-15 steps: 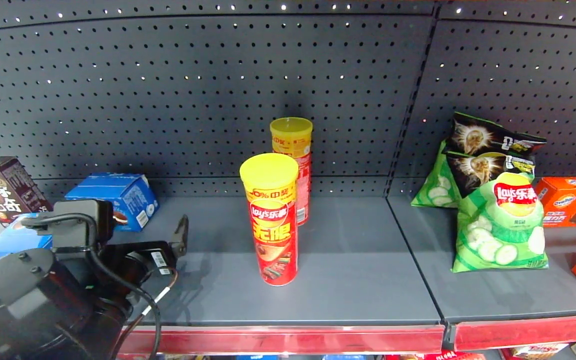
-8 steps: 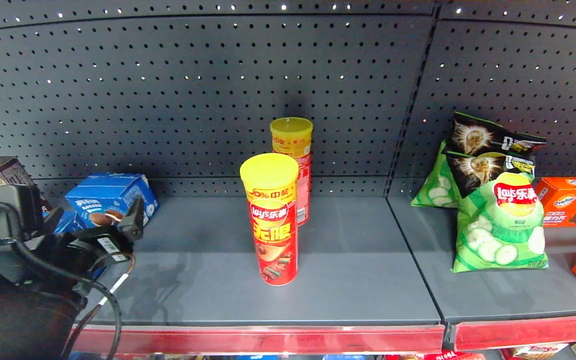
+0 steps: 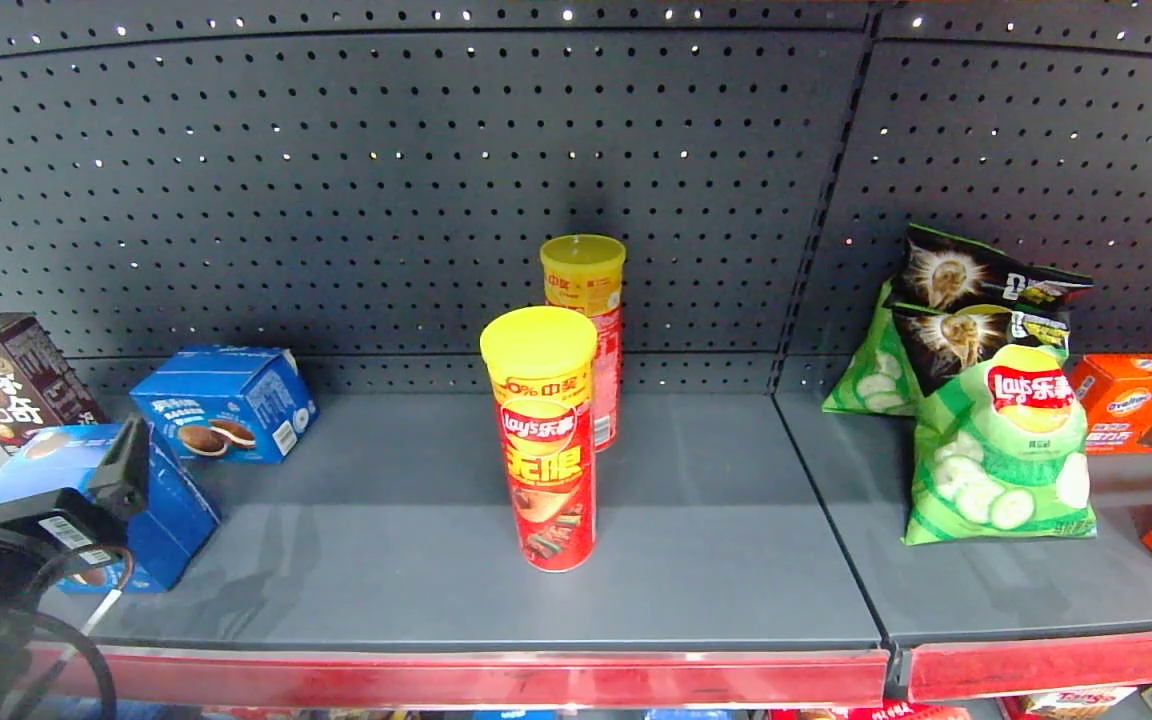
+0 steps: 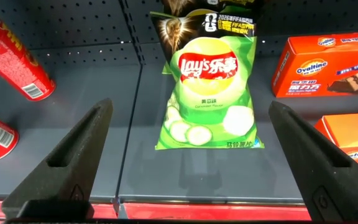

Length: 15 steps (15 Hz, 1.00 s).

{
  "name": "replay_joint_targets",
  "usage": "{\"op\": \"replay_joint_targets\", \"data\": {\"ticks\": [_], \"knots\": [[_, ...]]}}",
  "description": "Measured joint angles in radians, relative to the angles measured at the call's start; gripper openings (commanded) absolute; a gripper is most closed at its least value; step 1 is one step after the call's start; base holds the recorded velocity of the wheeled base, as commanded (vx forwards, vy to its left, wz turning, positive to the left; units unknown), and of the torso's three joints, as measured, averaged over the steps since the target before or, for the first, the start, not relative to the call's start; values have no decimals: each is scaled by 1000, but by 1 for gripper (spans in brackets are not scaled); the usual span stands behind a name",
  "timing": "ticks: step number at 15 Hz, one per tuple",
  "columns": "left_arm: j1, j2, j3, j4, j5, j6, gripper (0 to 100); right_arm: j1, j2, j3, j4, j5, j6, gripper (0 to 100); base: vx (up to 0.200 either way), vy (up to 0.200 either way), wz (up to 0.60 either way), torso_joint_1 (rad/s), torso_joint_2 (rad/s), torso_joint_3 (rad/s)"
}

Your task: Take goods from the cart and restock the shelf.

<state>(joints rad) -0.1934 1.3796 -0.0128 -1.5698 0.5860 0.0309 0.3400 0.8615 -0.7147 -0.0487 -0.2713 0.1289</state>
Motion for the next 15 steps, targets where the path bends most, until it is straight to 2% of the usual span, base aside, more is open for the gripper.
{"op": "replay_joint_targets", "data": {"ticks": [4,5,6,7,9,15], "knots": [[26,-2,-4,0,-10,1,100,1,-5,0,0,-1,0,100,0,0,0,0,0,0],[26,4,-11,1,-30,4,100,1,-7,0,0,-1,0,100,0,0,0,0,0,0],[18,11,-27,0,-82,25,100,1,-10,2,1,-1,0,100,0,0,0,0,0,0],[11,16,-38,0,-108,43,100,0,-11,2,1,-1,0,100,0,0,0,0,0,0],[-14,29,-46,0,-121,50,100,0,-14,7,1,-1,0,100,0,0,0,0,0,0],[-202,209,-120,0,-121,51,100,0,-11,12,2,-1,0,100,0,0,0,0,0,0]]}}
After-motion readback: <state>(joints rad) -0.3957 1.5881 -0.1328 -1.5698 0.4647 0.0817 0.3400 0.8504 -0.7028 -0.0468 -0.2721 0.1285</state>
